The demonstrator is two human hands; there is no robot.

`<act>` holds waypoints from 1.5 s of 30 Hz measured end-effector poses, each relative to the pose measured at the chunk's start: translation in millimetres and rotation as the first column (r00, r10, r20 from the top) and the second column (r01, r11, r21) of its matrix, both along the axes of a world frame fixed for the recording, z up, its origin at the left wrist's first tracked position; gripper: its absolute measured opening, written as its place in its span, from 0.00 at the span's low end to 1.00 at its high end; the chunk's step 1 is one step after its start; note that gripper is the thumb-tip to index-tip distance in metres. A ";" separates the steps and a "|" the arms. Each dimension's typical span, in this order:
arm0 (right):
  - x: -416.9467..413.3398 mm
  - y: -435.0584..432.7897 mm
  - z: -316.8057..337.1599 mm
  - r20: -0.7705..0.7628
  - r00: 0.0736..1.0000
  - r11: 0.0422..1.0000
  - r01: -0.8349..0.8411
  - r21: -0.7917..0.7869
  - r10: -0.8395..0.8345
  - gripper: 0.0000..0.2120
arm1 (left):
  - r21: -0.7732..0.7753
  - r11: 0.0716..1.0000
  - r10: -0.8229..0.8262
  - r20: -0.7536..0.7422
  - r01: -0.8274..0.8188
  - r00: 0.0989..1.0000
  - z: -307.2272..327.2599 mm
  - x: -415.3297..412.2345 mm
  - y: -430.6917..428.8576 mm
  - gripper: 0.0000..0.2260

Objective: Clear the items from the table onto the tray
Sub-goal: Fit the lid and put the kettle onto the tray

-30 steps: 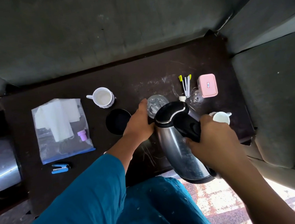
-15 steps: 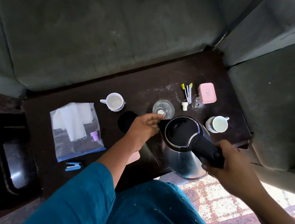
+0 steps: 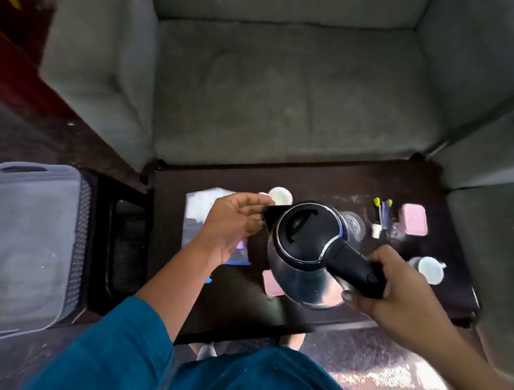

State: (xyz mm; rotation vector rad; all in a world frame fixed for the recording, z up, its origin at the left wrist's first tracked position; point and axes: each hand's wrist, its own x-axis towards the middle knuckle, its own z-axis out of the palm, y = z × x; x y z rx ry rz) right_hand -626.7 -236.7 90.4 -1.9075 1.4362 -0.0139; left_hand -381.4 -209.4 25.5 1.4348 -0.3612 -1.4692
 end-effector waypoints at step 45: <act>451.4 187.7 -148.3 0.333 0.760 0.766 -0.626 0.147 0.558 0.19 | 0.055 0.526 0.699 0.540 -0.848 0.469 -66.3 327.7 289.0 0.13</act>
